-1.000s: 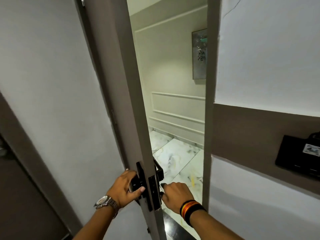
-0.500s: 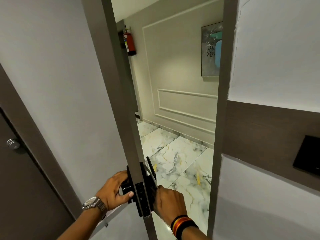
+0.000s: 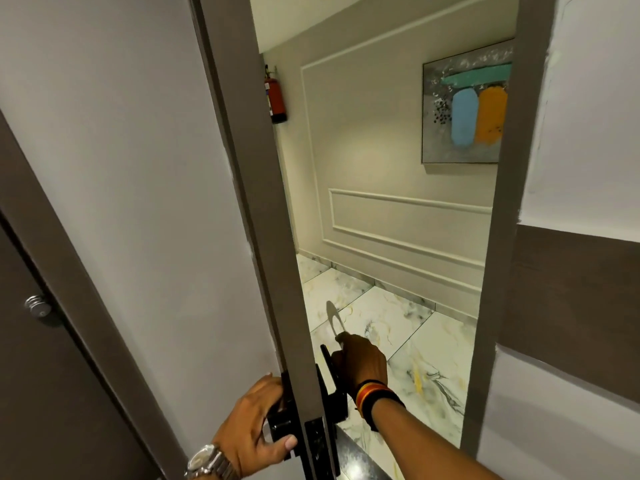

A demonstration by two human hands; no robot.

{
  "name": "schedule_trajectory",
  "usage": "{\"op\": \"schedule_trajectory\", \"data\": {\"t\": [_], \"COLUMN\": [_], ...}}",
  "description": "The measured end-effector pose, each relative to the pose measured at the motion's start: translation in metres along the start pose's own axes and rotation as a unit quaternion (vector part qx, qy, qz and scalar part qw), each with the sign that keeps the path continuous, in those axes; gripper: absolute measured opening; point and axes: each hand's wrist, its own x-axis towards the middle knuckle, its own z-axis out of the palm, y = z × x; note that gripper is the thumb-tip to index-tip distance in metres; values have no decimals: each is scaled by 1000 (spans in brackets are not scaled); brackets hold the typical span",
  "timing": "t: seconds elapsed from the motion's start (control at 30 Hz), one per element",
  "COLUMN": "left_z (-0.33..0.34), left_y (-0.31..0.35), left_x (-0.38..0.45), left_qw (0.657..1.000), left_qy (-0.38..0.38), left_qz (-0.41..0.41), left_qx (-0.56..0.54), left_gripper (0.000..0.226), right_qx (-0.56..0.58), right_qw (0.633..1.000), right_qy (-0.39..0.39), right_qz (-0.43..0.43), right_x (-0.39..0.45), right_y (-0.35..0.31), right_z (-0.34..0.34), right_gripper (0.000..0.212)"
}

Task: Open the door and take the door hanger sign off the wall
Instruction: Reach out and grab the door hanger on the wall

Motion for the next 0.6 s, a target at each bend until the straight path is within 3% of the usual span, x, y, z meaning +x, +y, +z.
{"op": "schedule_trajectory", "data": {"t": [0.27,0.4,0.5,0.6], "left_z": [16,28,38,44], "left_y": [-2,4,12,34], "left_x": [17,28,37,49], "left_qw": [1000,999,997,995], "left_qy": [-19,-8,-11,-17], "left_qz": [-15,-22,-34,-67], "left_qx": [10,42,69,72], "left_gripper": [77,71,71,87], "right_qx": [-45,-61,-87,-129], "right_qw": [993,992,991,983], "right_qy": [103,106,103,128], "right_qz": [32,24,4,-8], "right_x": [-12,-34,-50,-65], "right_y": [4,1,1,5], "right_z": [-87,-162,-219,-272], "right_gripper": [18,10,28,43]}}
